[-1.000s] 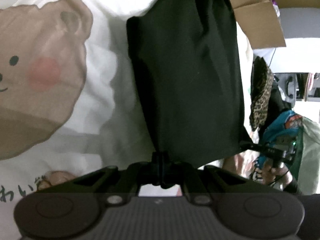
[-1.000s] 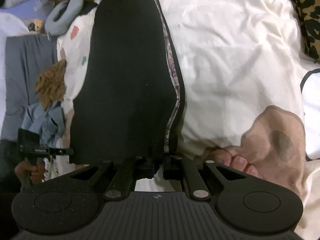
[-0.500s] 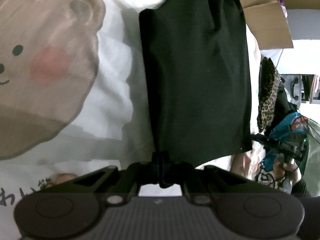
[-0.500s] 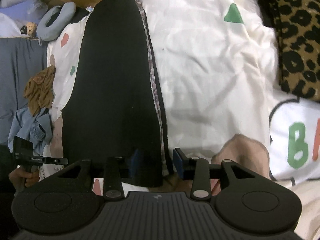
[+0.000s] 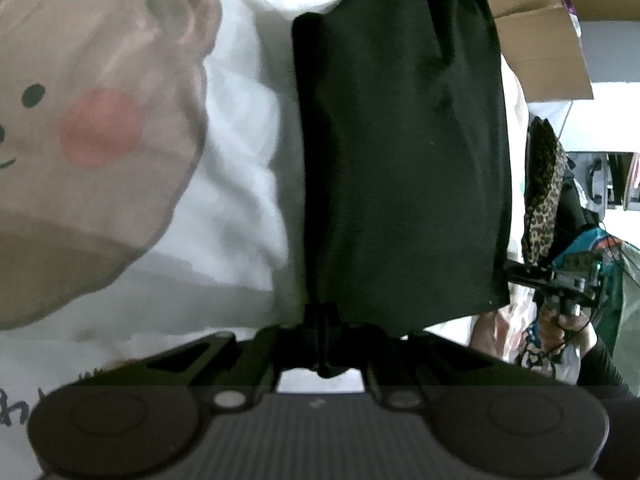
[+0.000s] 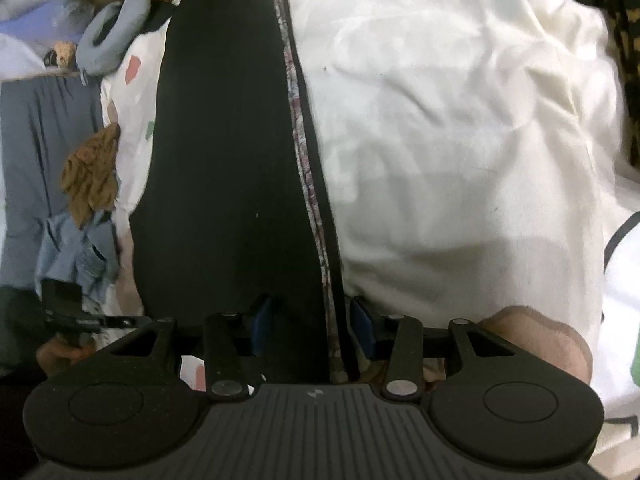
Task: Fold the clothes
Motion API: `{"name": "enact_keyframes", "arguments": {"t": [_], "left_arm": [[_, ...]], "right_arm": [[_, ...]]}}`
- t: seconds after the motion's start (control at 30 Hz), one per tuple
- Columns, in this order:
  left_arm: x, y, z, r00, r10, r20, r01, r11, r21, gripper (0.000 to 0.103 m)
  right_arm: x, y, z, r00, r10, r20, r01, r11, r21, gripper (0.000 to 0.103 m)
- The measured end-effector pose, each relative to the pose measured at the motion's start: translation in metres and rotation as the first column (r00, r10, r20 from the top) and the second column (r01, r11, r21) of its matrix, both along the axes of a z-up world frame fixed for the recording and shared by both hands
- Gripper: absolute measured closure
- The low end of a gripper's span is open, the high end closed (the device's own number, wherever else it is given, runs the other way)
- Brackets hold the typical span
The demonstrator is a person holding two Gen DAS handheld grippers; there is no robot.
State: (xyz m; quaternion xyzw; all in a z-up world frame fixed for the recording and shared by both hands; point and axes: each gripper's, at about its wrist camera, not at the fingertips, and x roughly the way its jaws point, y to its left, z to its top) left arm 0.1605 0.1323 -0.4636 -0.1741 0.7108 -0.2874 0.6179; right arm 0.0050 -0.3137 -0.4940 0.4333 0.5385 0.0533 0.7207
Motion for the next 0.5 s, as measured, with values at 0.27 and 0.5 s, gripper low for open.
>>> {"name": "enact_keyframes", "arguments": {"t": [0.27, 0.5], "left_arm": [[0.0, 0.002, -0.005, 1.0, 0.002, -0.007, -0.002, 1.0, 0.002, 0.1], [-0.001, 0.014, 0.008, 1.0, 0.006, -0.007, -0.006, 0.999, -0.039, 0.101]], "right_arm": [[0.01, 0.005, -0.004, 0.997, 0.07, 0.022, -0.07, 0.998, 0.002, 0.097], [0.005, 0.011, 0.016, 0.991, 0.116, 0.065, -0.113, 0.992, -0.049, 0.101]]}}
